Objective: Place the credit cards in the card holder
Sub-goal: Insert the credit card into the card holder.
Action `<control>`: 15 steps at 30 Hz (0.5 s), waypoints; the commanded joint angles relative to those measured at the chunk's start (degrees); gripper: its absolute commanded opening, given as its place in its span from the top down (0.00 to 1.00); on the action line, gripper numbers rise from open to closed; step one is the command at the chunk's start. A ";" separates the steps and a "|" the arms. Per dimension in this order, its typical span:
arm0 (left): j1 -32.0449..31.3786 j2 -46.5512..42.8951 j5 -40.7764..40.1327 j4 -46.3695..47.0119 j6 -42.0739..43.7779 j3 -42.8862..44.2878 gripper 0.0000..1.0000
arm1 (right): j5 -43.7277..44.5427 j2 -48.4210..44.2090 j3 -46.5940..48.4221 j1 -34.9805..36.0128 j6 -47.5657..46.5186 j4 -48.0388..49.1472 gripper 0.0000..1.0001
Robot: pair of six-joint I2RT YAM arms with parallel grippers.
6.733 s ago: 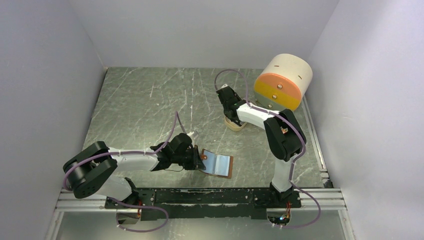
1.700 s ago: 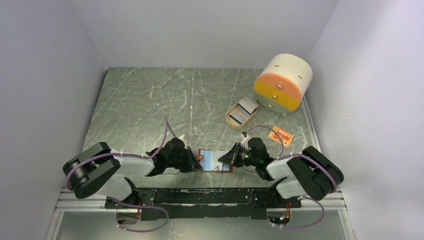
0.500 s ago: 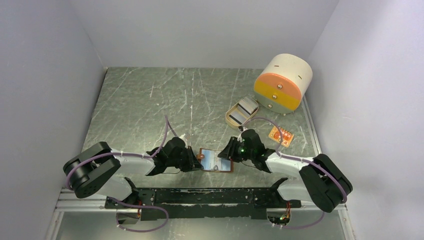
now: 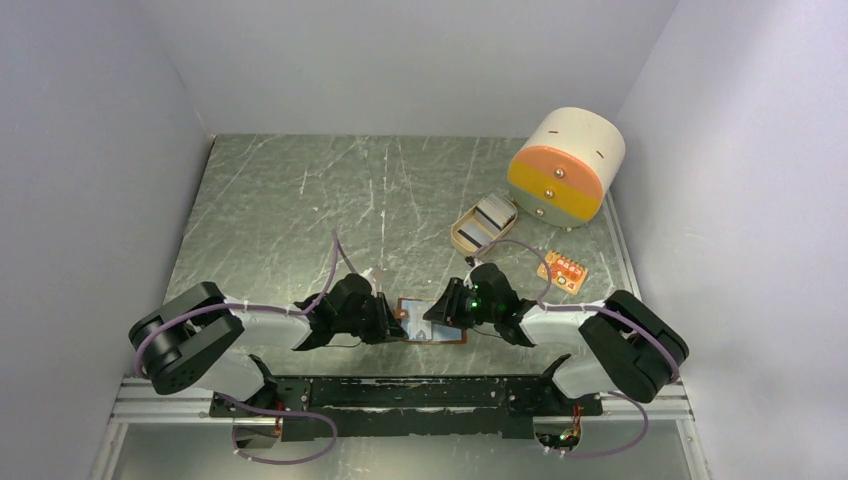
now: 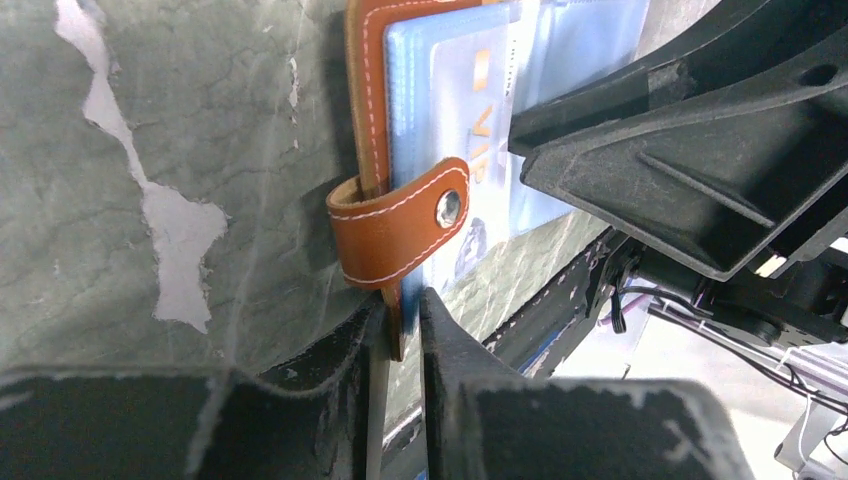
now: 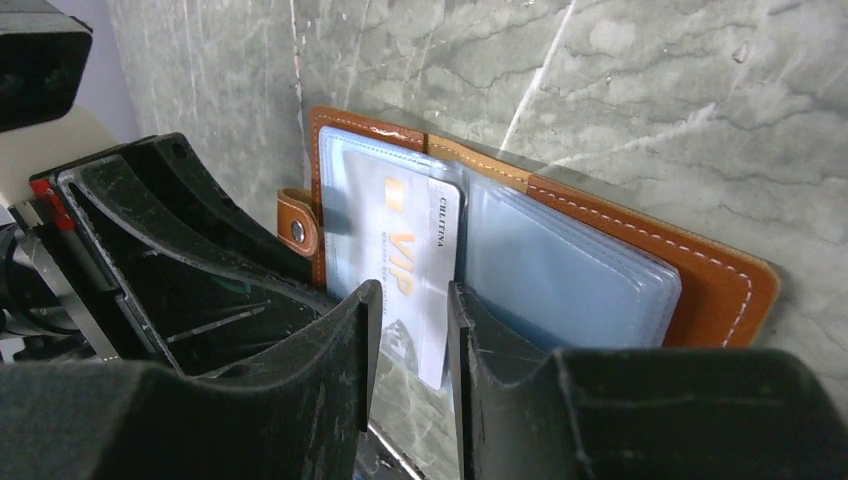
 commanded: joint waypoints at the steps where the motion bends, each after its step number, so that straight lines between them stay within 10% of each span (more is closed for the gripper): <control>1: 0.22 0.59 1.80 2.52 1.14 1.33 0.78 | -0.34 2.54 -1.01 0.88 0.84 1.86 0.65; 15: 0.22 0.07 3.86 6.91 2.05 1.08 0.68 | -4.82 5.90 -3.33 1.08 2.68 12.00 0.68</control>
